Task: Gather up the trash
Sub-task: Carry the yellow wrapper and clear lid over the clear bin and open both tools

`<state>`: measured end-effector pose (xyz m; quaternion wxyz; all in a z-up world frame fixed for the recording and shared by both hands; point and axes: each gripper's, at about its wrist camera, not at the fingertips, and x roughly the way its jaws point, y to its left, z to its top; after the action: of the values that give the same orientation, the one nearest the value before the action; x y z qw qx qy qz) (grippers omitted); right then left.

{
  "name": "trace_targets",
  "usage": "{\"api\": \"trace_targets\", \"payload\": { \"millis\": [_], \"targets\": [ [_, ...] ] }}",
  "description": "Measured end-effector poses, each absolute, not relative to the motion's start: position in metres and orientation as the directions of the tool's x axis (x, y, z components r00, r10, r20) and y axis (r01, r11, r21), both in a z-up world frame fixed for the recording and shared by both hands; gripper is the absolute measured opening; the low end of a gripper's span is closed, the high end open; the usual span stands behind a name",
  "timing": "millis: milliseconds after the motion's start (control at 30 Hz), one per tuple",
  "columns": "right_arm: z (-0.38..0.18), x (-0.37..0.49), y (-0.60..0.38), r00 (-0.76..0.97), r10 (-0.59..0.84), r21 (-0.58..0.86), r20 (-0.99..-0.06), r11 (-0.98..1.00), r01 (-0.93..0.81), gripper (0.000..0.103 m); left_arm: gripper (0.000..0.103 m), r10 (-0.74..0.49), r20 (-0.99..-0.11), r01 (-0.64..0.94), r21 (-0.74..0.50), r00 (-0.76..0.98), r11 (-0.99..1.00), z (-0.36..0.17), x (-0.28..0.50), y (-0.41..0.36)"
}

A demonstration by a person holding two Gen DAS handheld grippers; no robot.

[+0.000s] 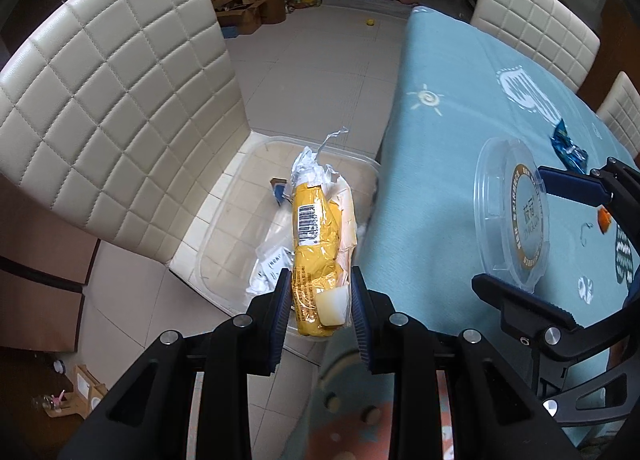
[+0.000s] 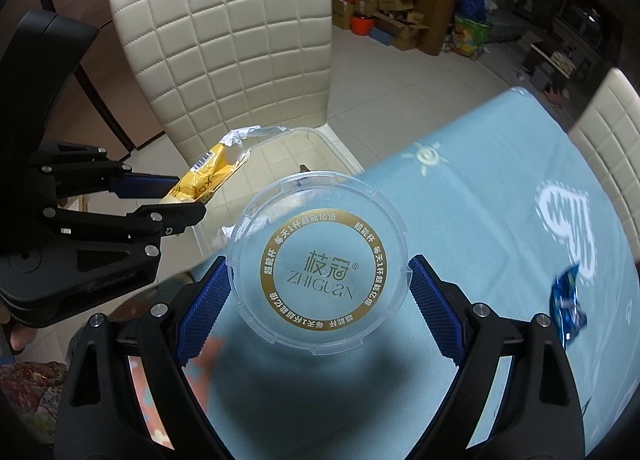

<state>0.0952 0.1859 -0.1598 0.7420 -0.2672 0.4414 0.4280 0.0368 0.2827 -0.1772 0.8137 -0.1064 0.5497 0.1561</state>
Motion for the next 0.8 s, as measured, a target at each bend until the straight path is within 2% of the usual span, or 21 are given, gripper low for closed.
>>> {"api": "trace_targets", "payload": {
  "millis": [533,600,733,800],
  "targets": [
    [-0.178,0.135,0.227,0.19,0.405,0.029,-0.894,0.477,-0.879,0.088,0.031,0.163,-0.939,-0.439,0.014,0.304,0.898,-0.199,0.07,0.332],
    [-0.18,0.138,0.227,0.185,0.406,0.039,-0.895,0.484,-0.874,0.088,0.034,0.163,-0.943,-0.442,0.019,0.291,0.897,-0.203,0.073,0.334],
    [-0.181,0.143,0.229,0.187,0.41,0.043,-0.893,0.49,-0.87,0.088,0.062,0.161,-0.947,-0.467,0.014,0.276,0.884,-0.209,0.074,0.34],
    [-0.181,0.144,0.229,0.188,0.414,0.045,-0.89,0.492,-0.87,0.088,0.069,0.18,-0.945,-0.477,0.029,0.274,0.878,-0.21,0.074,0.343]
  ]
}}
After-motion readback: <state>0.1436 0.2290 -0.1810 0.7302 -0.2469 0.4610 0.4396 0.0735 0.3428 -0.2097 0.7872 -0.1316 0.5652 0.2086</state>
